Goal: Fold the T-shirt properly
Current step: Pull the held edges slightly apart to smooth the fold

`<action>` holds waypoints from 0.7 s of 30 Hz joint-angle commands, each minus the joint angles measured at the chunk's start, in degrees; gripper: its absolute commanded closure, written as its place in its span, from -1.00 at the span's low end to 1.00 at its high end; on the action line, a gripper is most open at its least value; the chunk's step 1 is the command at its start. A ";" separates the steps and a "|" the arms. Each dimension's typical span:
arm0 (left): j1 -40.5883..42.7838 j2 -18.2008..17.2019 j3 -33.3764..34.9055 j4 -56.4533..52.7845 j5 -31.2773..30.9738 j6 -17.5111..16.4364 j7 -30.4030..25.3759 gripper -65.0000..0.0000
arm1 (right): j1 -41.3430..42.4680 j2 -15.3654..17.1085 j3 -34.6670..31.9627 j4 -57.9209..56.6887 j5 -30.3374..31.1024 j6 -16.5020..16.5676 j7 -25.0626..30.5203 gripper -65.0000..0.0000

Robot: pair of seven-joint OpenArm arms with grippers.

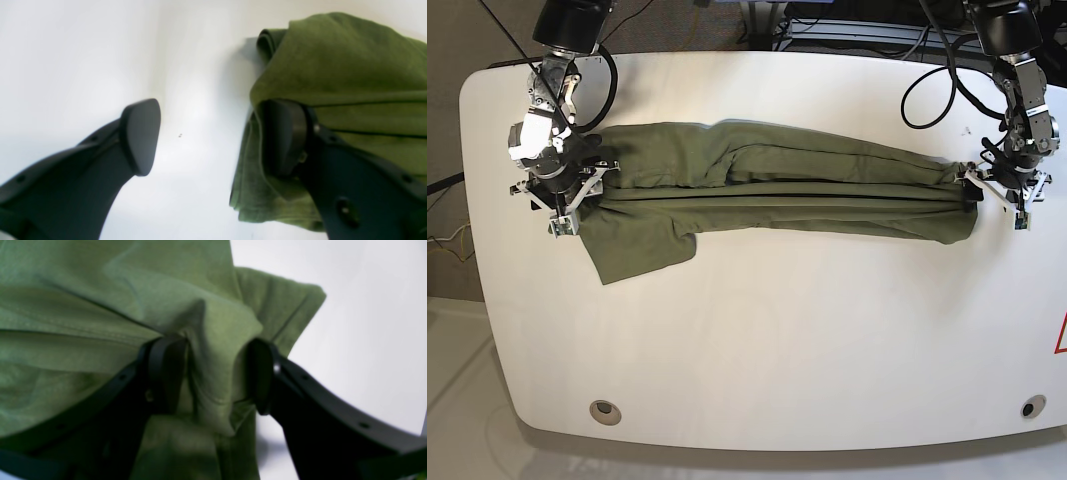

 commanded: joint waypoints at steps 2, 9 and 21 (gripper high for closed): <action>-0.81 -0.94 -0.34 0.93 0.07 -0.14 -0.39 -0.43 | -0.20 0.50 0.02 2.28 -1.98 0.39 -3.39 0.01; -0.81 -1.02 -0.34 4.01 0.07 -0.14 -0.39 -0.43 | -0.11 0.41 0.02 7.38 -1.45 0.39 -3.74 0.01; -0.81 -0.76 -0.34 9.37 0.07 -0.05 -0.30 -0.43 | 1.03 0.24 0.02 11.33 -1.37 0.39 -3.74 0.01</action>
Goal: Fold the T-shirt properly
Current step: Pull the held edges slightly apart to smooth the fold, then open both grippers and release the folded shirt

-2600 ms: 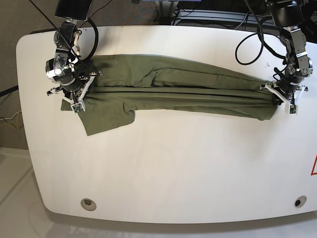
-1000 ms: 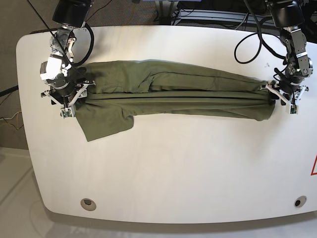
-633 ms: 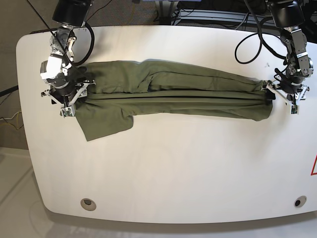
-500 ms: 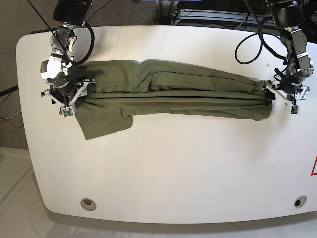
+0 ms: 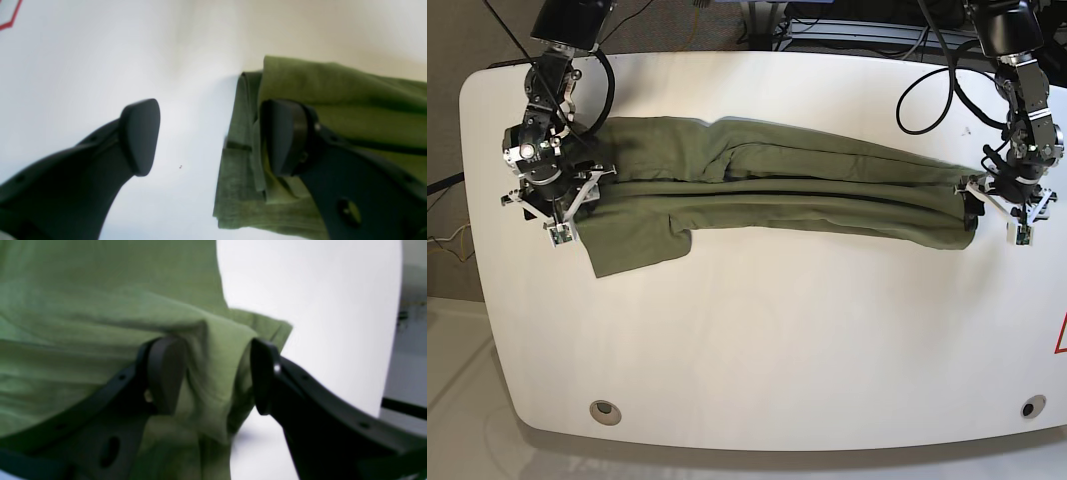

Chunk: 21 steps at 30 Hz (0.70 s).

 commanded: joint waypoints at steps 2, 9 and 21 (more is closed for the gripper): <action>-0.75 -0.89 -0.34 3.08 -0.34 0.14 -1.17 -0.43 | 0.88 0.54 0.13 3.49 -0.05 -0.25 0.94 0.01; -0.75 -0.80 -0.34 5.02 -0.26 0.14 -1.09 -0.43 | 0.88 0.54 0.13 8.50 -0.14 -0.16 -3.81 0.00; -0.66 -0.80 -0.70 5.19 -0.52 0.14 0.85 -0.44 | -1.32 0.54 0.13 10.09 -0.49 -0.16 -4.07 -0.83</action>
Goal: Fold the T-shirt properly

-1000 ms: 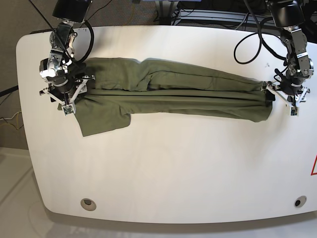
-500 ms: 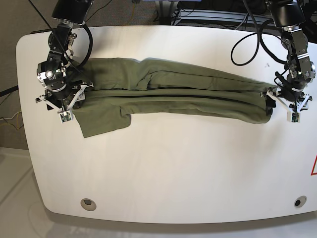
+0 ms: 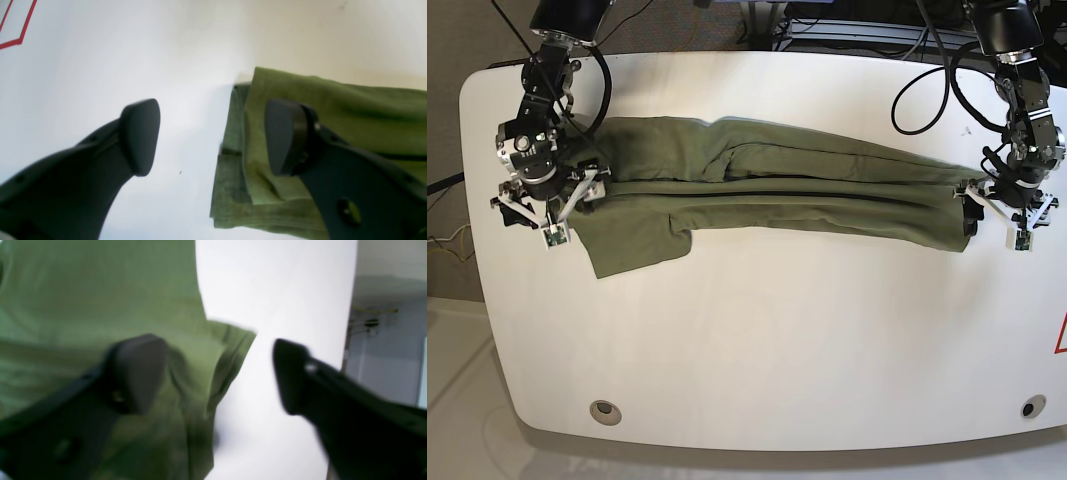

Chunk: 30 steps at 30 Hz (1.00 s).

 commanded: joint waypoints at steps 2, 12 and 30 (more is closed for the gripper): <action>-0.64 -0.91 -1.57 1.30 -0.52 0.14 -1.29 -0.44 | 0.67 0.57 0.13 2.09 -0.43 -0.16 0.85 -0.82; -0.55 1.02 -4.74 7.98 -0.26 0.14 -0.94 -0.44 | 1.81 0.92 0.13 4.29 -0.16 -0.16 1.02 -0.71; -0.46 4.28 -4.56 17.22 -0.26 0.14 6.53 -0.44 | 2.25 1.18 -0.22 7.36 -0.43 0.28 1.02 -0.72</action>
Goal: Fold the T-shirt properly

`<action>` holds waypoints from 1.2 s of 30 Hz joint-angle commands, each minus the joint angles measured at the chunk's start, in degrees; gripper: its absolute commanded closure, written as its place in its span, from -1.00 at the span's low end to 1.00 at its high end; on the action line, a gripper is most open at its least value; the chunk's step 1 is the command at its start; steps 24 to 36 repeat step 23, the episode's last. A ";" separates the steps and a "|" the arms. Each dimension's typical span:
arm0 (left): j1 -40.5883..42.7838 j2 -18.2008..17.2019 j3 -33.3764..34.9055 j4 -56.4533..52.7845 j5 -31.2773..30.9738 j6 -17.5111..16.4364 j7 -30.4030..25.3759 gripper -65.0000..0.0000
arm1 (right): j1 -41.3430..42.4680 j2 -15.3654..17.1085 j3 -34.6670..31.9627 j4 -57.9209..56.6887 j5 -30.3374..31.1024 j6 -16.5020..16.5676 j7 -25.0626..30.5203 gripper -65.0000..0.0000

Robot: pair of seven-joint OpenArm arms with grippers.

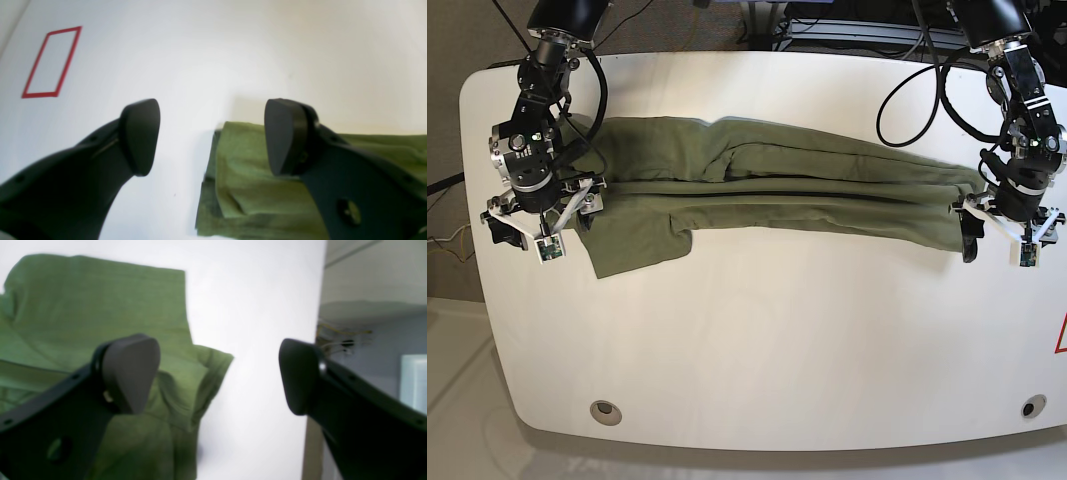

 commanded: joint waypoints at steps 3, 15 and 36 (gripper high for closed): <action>-0.57 -0.95 -0.39 1.00 0.03 0.41 -0.88 -0.44 | 0.83 0.64 0.32 1.18 -0.25 -0.16 0.89 -0.72; -0.57 -0.95 -0.30 0.65 0.03 0.32 -0.97 -0.44 | 0.65 0.11 0.32 1.18 -0.25 -0.42 0.89 -0.71; -0.57 -0.86 -0.30 0.65 -0.06 0.23 -0.97 -0.44 | 0.74 0.11 0.32 1.18 -0.25 -0.42 0.89 -0.72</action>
